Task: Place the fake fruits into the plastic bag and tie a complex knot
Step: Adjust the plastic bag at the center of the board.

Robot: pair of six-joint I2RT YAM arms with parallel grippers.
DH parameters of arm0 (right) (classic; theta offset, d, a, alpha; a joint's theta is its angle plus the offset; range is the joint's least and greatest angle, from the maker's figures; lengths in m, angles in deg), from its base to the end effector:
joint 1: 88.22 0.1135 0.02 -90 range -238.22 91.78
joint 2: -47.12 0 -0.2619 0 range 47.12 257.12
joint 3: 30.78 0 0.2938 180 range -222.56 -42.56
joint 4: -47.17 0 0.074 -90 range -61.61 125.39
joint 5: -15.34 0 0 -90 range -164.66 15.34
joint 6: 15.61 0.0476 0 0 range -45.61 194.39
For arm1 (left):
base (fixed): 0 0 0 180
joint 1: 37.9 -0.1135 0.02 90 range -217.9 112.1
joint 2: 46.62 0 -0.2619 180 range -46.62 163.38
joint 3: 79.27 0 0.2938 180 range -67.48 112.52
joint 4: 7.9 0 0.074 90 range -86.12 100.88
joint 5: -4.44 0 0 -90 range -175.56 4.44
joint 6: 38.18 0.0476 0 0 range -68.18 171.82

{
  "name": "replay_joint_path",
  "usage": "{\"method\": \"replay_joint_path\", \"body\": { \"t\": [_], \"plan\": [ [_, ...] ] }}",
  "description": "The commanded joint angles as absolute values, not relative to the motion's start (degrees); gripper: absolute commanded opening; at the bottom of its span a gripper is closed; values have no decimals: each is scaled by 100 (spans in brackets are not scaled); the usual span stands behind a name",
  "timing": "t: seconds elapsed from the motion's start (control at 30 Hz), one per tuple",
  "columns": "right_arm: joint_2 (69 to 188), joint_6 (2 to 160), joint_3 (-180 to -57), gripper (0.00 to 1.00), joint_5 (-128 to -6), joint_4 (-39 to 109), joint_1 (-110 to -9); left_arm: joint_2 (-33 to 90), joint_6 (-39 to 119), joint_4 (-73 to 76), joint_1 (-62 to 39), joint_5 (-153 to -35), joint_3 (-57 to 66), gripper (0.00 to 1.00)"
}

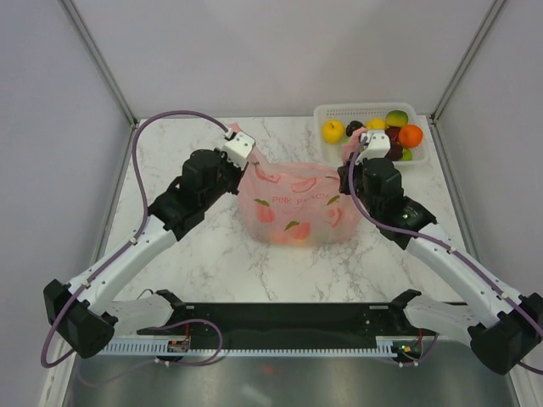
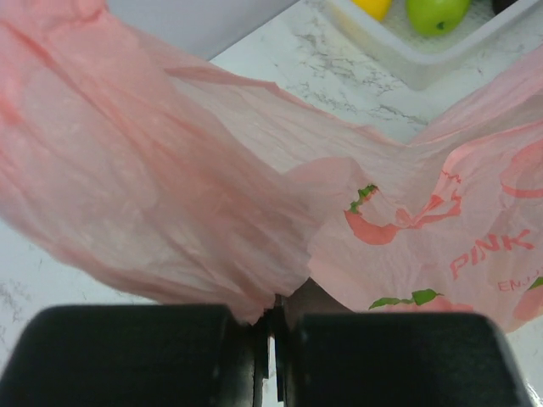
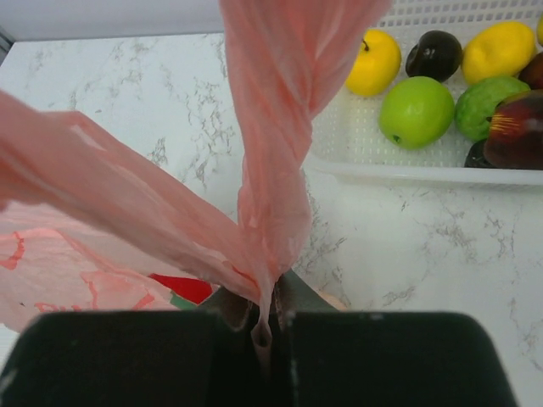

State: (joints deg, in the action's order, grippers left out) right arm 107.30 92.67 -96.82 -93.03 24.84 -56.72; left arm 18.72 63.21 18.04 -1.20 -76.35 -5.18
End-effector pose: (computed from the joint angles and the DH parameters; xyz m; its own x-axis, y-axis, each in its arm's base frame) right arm 0.2605 0.1420 0.3369 -0.3042 0.1627 -0.9386 -0.1503 0.9648 0.2160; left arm 0.2585 -0.1832 0.3605 -0.1400 0.3475 -0.9272 0.5049 0.8306 0.2350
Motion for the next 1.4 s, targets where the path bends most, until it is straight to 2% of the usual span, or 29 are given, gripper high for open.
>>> {"method": "replay_joint_path", "body": {
  "t": [0.0,0.03,0.1,0.13,0.17,0.23,0.3,0.43,0.53,0.63,0.7,0.8,0.93,1.03,1.37],
  "plan": [
    [10872,9267,-10022,0,-9531,2097,-5465,1676,6456,1786,-134,-7175,-331,2],
    [10934,9267,-10022,0,-9531,2097,-5465,1605,6439,1707,-134,-7289,-411,3],
    [11013,9250,-9987,0,-9522,2123,-5465,1308,6456,1462,-134,-7824,-699,12],
    [11031,9241,-9978,0,-9540,2132,-5465,1201,6482,1400,-134,-8000,-806,32],
    [11040,9223,-9961,0,-9592,2132,-5465,1087,6491,1347,-143,-8246,-911,46],
    [11066,9188,-9943,0,-9786,2132,-5474,850,6482,1372,-143,-8275,-1114,64],
    [11092,9162,-9978,0,-9847,2080,-5474,735,6474,1512,-160,-8240,-1228,76],
    [11119,9091,-10013,0,-9760,2106,-5491,480,6482,1601,-178,-8318,-1369,88],
    [11128,9012,-10022,0,-9716,2150,-5465,348,6631,1269,-291,-8494,-1615,94],
    [11154,8959,-10022,0,-9576,2194,-5474,295,6440,934,-826,-9649,-1800,95],
    [11163,8924,-10022,0,-9505,2211,-5491,514,6307,880,-1213,-10179,-1678,100],
    [11154,8872,-10048,0,-9365,2220,-5474,795,6421,679,-1425,-10577,-1615,100],
    [11145,8801,-10084,0,-9145,2220,-5474,1068,6245,-76,-1786,-12092,-1774,100],
    [11163,8687,-10119,0,-9074,2194,-5474,1287,6376,-244,-1839,-12729,-1660,100],
    [11128,8415,-10233,0,-8784,1983,-5474,2070,6641,-613,-2015,-13223,-1062,100]
  ]
}}
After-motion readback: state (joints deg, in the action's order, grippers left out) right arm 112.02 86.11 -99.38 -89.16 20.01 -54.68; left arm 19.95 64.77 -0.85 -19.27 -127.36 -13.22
